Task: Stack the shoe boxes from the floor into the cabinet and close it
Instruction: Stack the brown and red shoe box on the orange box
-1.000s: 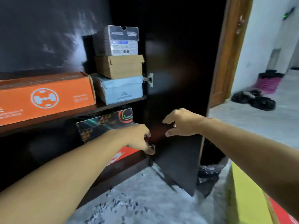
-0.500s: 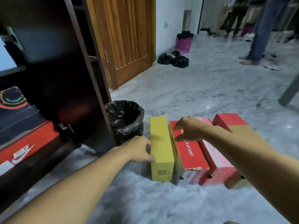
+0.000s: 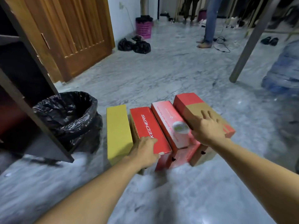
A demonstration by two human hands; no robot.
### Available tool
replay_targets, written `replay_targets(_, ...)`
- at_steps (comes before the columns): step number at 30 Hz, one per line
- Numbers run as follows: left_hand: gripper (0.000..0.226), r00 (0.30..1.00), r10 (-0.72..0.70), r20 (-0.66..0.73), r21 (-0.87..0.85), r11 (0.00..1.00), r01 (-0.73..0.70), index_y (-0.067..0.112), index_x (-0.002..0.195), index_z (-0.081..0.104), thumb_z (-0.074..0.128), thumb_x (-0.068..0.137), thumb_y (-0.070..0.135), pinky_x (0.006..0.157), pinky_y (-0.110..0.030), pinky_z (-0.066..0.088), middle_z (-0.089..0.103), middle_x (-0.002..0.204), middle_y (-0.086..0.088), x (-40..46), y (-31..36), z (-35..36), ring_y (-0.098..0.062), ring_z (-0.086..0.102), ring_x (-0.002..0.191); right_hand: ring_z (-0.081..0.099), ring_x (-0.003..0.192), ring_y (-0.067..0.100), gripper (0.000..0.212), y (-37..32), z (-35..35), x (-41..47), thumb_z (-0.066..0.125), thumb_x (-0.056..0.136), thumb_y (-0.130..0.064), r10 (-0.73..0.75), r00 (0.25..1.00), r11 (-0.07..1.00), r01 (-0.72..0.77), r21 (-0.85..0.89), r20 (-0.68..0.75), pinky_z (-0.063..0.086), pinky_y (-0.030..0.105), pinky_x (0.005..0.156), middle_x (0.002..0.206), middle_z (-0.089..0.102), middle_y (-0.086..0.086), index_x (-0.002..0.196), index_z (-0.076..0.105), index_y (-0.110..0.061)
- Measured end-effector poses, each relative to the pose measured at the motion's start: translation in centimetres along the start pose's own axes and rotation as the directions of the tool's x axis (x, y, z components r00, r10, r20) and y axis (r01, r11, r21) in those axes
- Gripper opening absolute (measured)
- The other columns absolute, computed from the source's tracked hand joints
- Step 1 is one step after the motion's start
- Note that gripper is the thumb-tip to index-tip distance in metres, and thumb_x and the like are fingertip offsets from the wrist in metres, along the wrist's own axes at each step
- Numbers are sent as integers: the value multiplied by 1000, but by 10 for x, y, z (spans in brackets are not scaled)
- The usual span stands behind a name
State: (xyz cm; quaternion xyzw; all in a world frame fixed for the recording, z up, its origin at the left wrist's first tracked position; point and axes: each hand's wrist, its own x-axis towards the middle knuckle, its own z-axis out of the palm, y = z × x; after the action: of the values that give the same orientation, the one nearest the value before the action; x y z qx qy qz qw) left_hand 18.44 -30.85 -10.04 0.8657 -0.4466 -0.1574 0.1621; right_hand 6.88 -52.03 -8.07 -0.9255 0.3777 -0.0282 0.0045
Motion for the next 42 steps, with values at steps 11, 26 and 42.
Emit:
replay_targets(11,55,955,296,13,-11,955,-296,15,139,44,61,89,25,109,-34,31,47,141,-4,39,99,72,-23,37,133,53,108,40,49,107,12,-27,59,76,-19,207,972,920,-233,316,116,46,46,90,115,55,13,125,51,-21)
replay_targets(26,92,806,385,449,249,813,-527,20,153,9,68,82,25,117,-60,2,-3,162,-4,36,156,168,-27,-3,149,59,106,23,59,241,49,-135,53,77,15,514,781,538,-616,576,355,54,38,86,115,66,3,128,60,-12)
replay_targets(42,81,945,223,241,63,968,-244,20,147,28,57,73,7,118,-49,10,3,160,-16,69,142,158,-35,8,145,10,145,41,161,179,97,-188,79,32,-76,496,677,685,-690,235,544,26,52,114,153,-36,6,149,-19,-23)
